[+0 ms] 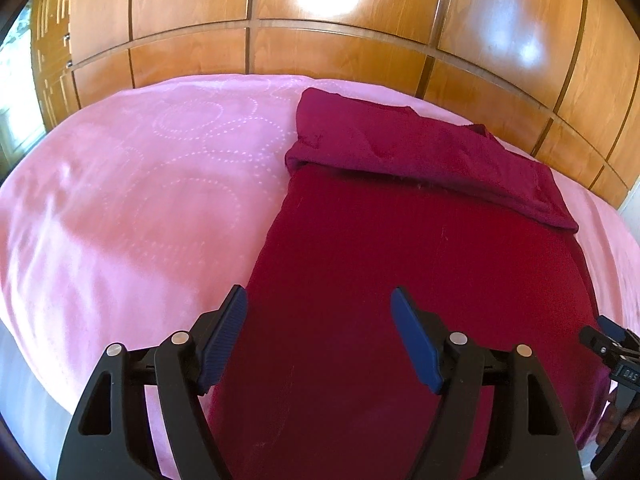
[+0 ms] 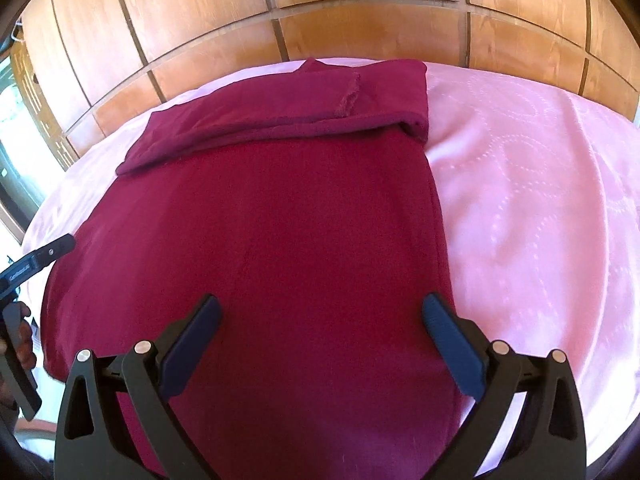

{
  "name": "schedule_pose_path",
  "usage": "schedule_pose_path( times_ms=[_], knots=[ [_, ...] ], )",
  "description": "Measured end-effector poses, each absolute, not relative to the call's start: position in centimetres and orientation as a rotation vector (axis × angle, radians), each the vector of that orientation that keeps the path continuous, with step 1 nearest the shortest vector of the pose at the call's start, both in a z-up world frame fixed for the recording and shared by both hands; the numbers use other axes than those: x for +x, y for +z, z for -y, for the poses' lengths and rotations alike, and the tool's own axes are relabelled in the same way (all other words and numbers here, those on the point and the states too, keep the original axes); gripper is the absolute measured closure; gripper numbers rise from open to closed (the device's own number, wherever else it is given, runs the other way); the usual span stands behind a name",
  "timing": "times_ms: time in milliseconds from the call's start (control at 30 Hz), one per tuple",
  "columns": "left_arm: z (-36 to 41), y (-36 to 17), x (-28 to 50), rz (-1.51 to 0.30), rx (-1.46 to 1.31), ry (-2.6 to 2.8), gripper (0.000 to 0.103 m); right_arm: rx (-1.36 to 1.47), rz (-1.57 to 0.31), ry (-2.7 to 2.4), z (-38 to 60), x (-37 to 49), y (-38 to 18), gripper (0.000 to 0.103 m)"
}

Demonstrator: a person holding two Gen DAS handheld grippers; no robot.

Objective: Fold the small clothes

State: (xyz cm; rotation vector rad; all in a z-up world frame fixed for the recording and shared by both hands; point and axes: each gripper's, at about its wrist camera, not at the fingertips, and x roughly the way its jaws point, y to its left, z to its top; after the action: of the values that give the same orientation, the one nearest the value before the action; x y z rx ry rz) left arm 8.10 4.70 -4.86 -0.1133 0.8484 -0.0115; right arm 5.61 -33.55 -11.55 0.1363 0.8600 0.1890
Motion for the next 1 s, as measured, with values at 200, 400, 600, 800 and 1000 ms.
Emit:
schedule_pose_path(
  times_ms=[200,400,600,800,1000],
  knots=[
    [-6.1,-5.2,6.4,-0.899,-0.11,-0.048,0.031,0.174,-0.843,0.17,34.8,2.7,-10.8,0.002],
    [-8.1,-6.6,3.3,-1.002,-0.133,-0.105,0.051,0.28,-0.892,0.134,37.8,0.0,-12.1,0.005],
    [-9.2,-7.5,0.6,-1.055,-0.194,-0.141,0.06,0.314,-0.964,0.16,38.7,-2.2,-12.8,0.023],
    [-9.5,-7.7,-0.3,-1.081,-0.218,-0.183,0.09,0.31,-1.029,0.165,38.4,-3.4,-13.9,0.048],
    [-10.6,-5.0,-0.4,-1.049,-0.261,-0.26,0.093,0.387,-1.043,0.315,38.0,-3.0,-11.7,0.094]
  ],
)
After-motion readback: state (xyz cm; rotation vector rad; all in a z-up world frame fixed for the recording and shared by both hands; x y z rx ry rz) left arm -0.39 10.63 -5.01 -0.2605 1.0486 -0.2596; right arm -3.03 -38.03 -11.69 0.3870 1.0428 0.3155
